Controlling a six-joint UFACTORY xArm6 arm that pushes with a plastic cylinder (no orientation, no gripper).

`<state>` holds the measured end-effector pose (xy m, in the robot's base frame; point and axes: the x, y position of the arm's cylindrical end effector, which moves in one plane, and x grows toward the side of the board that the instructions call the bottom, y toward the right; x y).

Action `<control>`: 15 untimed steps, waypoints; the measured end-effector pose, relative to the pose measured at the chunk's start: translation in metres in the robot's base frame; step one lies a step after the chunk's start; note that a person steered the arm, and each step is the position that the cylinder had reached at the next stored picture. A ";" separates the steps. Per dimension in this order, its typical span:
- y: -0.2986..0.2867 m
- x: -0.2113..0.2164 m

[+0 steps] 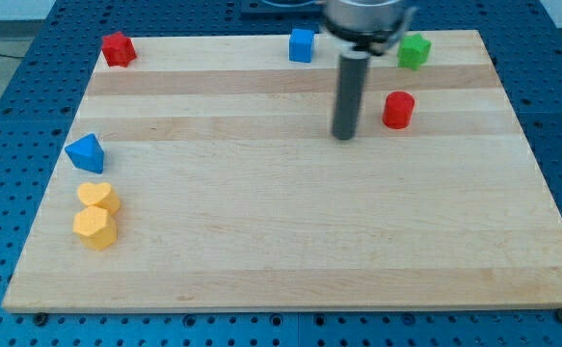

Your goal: Push the blue triangle into the yellow hexagon

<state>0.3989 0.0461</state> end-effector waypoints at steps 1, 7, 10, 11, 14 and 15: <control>0.026 -0.049; -0.196 0.127; -0.348 0.013; -0.351 0.023; -0.324 0.078; -0.349 0.075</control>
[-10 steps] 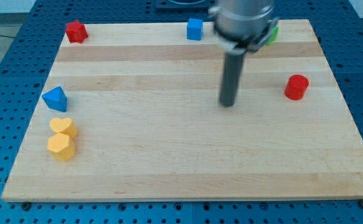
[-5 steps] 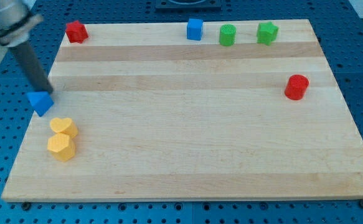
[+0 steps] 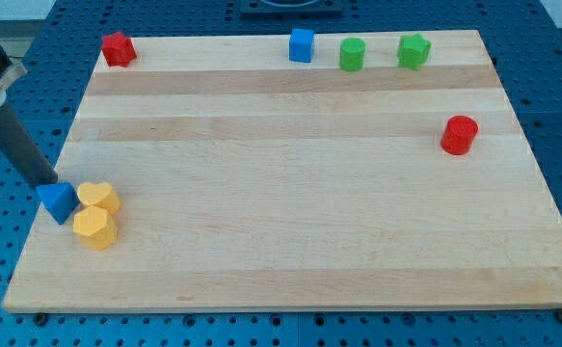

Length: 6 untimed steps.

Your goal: Push the blue triangle into the yellow hexagon

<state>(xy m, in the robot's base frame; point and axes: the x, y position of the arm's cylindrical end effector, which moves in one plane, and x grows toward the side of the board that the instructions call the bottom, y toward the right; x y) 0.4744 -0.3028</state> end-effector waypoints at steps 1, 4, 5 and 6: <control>0.007 0.027; 0.017 0.061; 0.022 0.078; 0.030 0.082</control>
